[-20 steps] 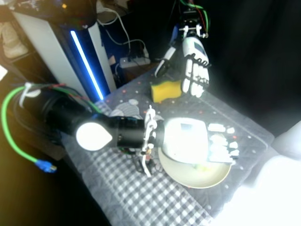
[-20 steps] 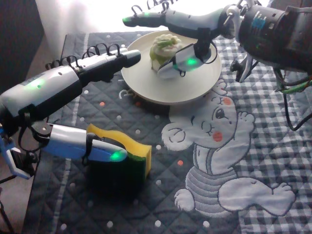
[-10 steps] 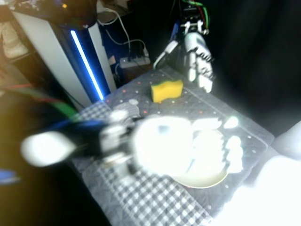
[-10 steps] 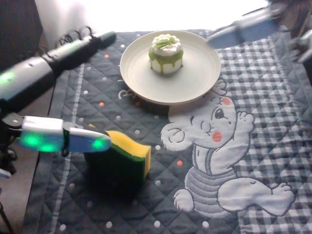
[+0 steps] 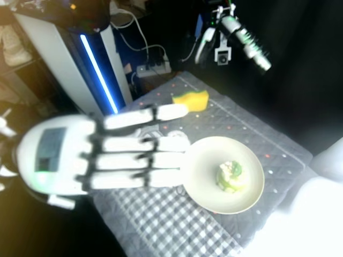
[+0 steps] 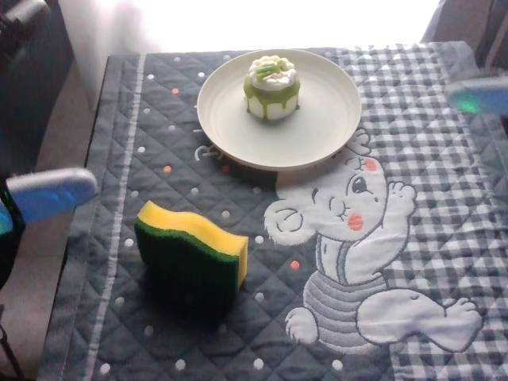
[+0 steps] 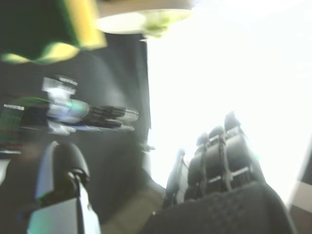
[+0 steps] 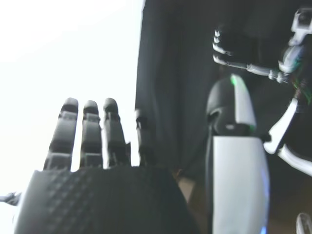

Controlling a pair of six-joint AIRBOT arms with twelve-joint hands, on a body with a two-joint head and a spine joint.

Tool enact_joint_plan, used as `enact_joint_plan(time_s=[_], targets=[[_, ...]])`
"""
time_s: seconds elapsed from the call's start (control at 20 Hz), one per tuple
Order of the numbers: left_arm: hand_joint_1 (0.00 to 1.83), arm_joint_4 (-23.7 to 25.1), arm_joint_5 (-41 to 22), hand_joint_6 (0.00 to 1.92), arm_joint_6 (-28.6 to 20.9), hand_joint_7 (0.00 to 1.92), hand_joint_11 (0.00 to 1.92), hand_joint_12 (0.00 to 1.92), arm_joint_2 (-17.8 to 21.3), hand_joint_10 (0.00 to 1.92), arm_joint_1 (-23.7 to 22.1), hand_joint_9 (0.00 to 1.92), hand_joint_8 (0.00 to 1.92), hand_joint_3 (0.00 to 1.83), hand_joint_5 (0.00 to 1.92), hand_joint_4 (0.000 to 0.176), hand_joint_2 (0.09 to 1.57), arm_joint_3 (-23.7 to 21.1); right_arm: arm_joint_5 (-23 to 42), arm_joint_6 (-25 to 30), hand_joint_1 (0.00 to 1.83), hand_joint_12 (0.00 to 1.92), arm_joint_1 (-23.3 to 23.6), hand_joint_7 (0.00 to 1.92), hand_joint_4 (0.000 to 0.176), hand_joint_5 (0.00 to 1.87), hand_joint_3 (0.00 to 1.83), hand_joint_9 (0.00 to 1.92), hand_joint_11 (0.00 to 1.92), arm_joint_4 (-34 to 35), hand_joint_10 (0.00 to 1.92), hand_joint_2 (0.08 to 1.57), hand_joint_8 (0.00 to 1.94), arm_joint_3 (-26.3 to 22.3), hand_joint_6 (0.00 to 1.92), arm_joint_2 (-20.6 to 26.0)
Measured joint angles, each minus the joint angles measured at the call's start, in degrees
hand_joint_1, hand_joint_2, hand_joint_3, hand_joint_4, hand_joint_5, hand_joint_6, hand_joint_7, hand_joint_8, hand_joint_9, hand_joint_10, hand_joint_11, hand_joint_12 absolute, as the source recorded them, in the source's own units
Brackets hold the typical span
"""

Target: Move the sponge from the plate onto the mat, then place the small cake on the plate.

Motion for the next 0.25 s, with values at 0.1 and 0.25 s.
enact_joint_plan(time_s=[0.1, 0.25], targets=[[0.38, -0.31, -1.99, 0.0, -1.55, 0.0, 0.0, 0.67, -2.54, 0.0, -0.72, 0.0, 0.0, 0.02, 0.0, 0.078, 1.1, 0.76, 11.21, -1.11, 0.81, 0.0, -10.34, 0.12, 0.172, 0.07, 0.0, 0.07, 0.0, 9.9, 0.0, 0.95, 0.0, -3.63, 0.01, 0.35], [0.32, -0.33, -1.99, 0.0, -2.99, 0.0, 0.0, 0.45, -3.41, 0.0, -0.7, 0.0, 0.0, 0.02, 0.0, 0.124, 1.18, 0.74, 21.0, -1.36, 0.79, 0.0, -16.55, 0.13, 0.176, 0.32, 0.01, 0.05, 0.0, 18.1, 0.0, 1.01, 0.0, -6.14, 0.03, 0.39]])
